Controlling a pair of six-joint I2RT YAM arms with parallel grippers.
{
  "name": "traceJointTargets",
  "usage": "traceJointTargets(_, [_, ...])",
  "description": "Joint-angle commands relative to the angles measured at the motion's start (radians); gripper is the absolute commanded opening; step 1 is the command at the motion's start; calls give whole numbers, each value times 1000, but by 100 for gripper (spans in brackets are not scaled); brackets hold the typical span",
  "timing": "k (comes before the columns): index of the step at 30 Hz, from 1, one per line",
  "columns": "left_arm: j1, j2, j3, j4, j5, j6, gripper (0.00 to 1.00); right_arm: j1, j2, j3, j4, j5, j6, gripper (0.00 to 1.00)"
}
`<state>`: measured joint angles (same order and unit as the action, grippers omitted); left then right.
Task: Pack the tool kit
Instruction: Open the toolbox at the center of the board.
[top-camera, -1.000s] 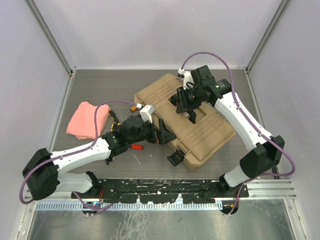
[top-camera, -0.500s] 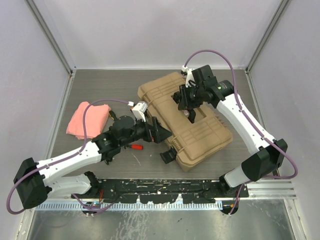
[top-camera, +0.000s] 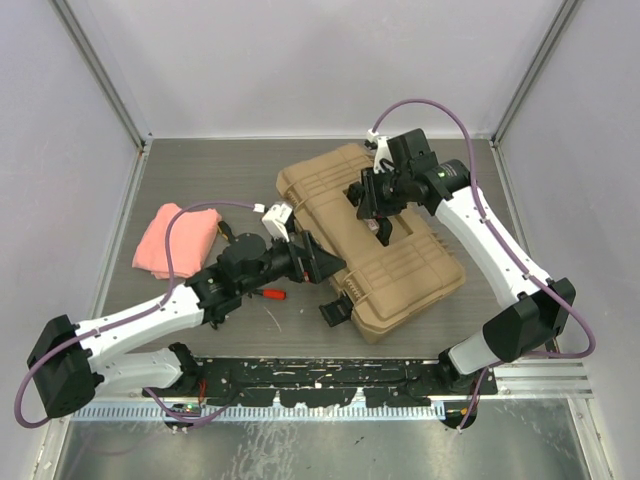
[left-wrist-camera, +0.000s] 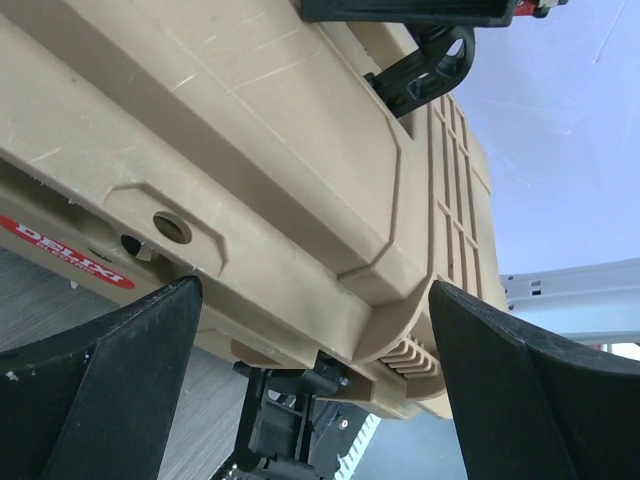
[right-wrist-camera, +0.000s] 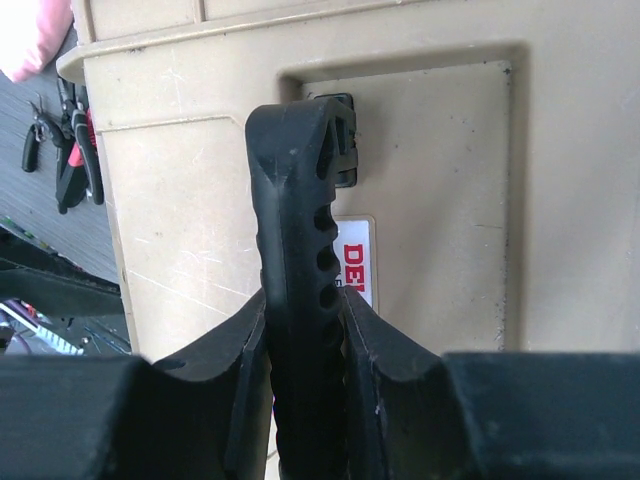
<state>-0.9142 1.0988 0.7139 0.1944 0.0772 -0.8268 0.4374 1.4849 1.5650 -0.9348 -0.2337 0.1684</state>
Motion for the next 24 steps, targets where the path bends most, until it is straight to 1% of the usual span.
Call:
traceJointTargets(1, [1,-31,-28,113,-38,-40,98,-28,-77,64,152,-61,84,1])
traceJointTargets(4, [3,-31,-40,147,-43,-65,98,-32,-80,60,164,-91,90,1])
traceJointTargets(8, [3,-8,-55,238,-44,-140,98,-43,-86,51,186,-130,100,1])
traceJointTargets(15, [3,38,-25,308,13,-168,98,-63,-88,38,192,-151,105,1])
traceJointTargets(20, [3,50,-16,318,33,-167,98,-64,-90,41,186,-148,102,6])
traceJointTargets(24, [2,68,8,329,74,-153,98,-64,-84,53,158,-139,97,15])
